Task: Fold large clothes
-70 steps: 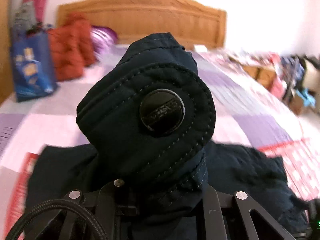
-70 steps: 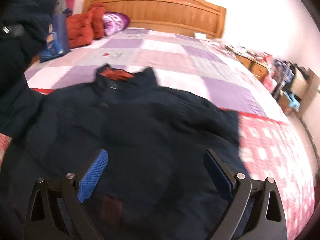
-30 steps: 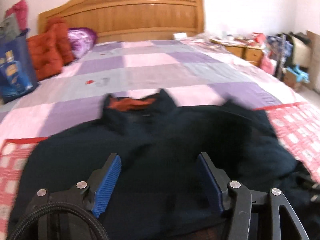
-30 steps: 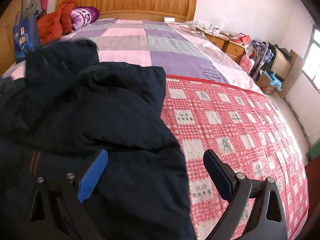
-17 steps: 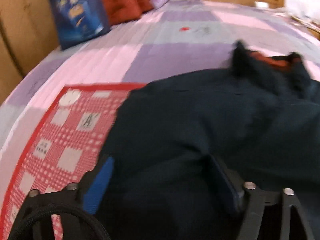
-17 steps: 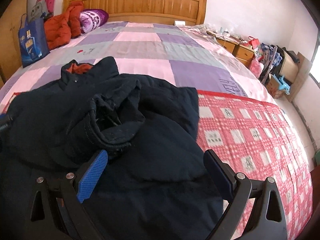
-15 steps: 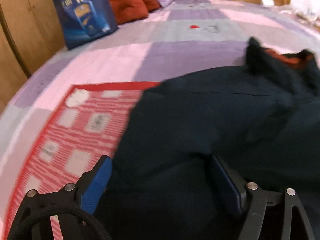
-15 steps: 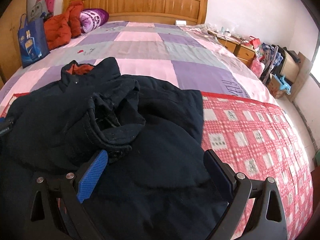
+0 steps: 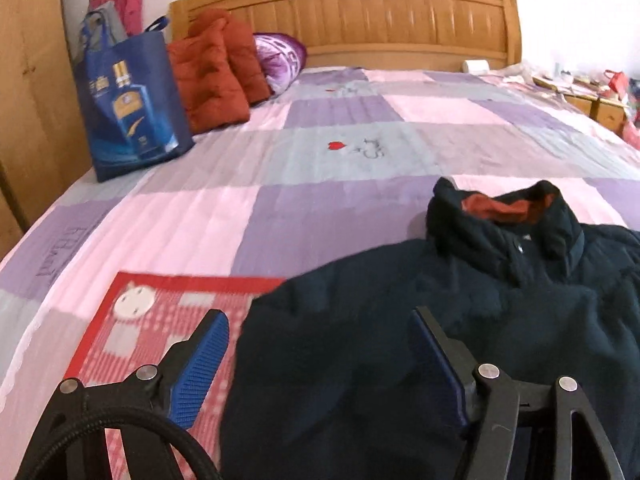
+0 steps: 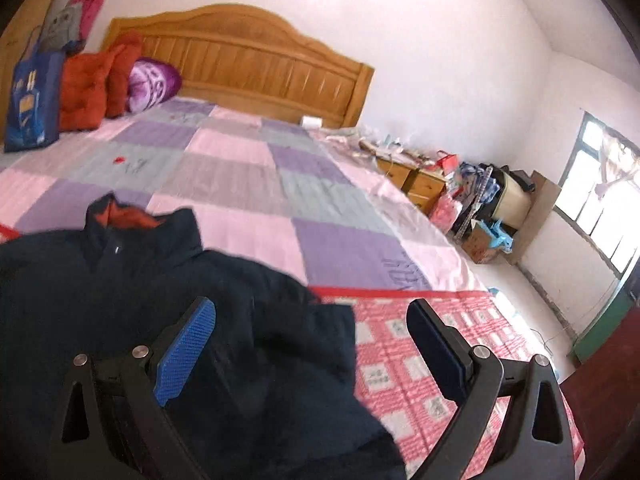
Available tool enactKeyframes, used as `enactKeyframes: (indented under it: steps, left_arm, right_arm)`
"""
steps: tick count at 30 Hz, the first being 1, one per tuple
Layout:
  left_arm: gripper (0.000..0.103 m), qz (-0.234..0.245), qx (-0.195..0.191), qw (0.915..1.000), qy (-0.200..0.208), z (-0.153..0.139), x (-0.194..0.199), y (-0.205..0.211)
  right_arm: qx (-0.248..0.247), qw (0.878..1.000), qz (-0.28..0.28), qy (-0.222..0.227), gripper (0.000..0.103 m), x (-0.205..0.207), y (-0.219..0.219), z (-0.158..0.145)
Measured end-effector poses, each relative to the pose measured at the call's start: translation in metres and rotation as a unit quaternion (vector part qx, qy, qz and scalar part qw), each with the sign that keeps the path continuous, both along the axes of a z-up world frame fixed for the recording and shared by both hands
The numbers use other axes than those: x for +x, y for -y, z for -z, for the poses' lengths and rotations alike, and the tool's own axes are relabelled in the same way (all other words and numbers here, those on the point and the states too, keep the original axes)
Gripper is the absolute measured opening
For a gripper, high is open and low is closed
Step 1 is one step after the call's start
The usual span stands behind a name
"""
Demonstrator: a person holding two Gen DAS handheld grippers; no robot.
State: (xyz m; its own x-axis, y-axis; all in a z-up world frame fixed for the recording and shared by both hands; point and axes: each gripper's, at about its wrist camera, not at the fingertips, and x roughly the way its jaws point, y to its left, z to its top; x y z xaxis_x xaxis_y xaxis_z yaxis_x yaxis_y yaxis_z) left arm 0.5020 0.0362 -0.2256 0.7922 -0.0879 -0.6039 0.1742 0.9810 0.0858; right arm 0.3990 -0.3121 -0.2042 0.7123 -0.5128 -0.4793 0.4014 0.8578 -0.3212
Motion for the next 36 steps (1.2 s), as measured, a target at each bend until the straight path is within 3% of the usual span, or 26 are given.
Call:
enactKeyframes:
  steps: [3, 6, 8, 10, 13, 14, 16, 18, 21, 30, 33, 36]
  left_arm:
    - [0.077, 0.000, 0.009, 0.9997, -0.021, 0.016, 0.018, 0.008]
    - [0.078, 0.001, 0.039, 0.9966, -0.072, 0.050, 0.034, 0.017]
    - [0.084, -0.003, 0.037, 0.9953, -0.089, 0.067, 0.037, 0.016]
    - [0.094, -0.025, 0.019, 0.9953, -0.091, 0.071, 0.038, 0.007]
    - [0.103, -0.040, -0.009, 0.9937, -0.105, 0.077, 0.042, -0.009]
    - [0.103, -0.041, -0.018, 0.9928, -0.111, 0.080, 0.045, -0.014]
    - [0.103, -0.036, -0.014, 0.9933, -0.109, 0.082, 0.046, -0.015]
    - [0.103, -0.027, 0.000, 0.9948, -0.098, 0.086, 0.043, -0.011]
    - [0.103, -0.037, 0.007, 0.9950, -0.092, 0.093, 0.044, -0.008]
    - [0.103, -0.042, 0.036, 0.9936, -0.099, 0.092, 0.047, -0.001]
    - [0.103, -0.053, 0.041, 0.9907, -0.118, 0.077, 0.044, 0.000]
    - [0.103, -0.043, 0.068, 0.9916, -0.101, 0.057, 0.026, 0.008]
  right_arm:
    - [-0.002, 0.999, 0.003, 0.036, 0.099, 0.008, -0.001, -0.021]
    - [0.073, 0.996, -0.046, 0.022, 0.099, 0.030, -0.017, -0.021]
    - [0.109, 0.989, -0.096, 0.000, 0.099, 0.049, -0.036, -0.002]
    - [0.100, 0.987, -0.118, -0.049, 0.099, 0.071, -0.049, 0.029]
    - [0.122, 0.979, -0.077, -0.141, 0.097, 0.092, -0.017, 0.093]
    - [0.152, 0.978, -0.081, -0.118, 0.097, 0.083, 0.005, 0.102]
    - [0.125, 0.984, -0.039, -0.122, 0.098, 0.074, 0.026, 0.113]
    - [0.204, 0.972, -0.052, -0.103, 0.099, 0.065, 0.055, 0.123]
    - [0.158, 0.978, -0.071, -0.119, 0.101, 0.075, 0.044, 0.133]
    - [0.169, 0.976, -0.080, -0.112, 0.103, 0.078, 0.048, 0.152]
    - [0.171, 0.974, -0.079, -0.123, 0.103, 0.079, 0.048, 0.151]
    - [0.178, 0.971, -0.077, -0.138, 0.103, 0.080, 0.050, 0.144]
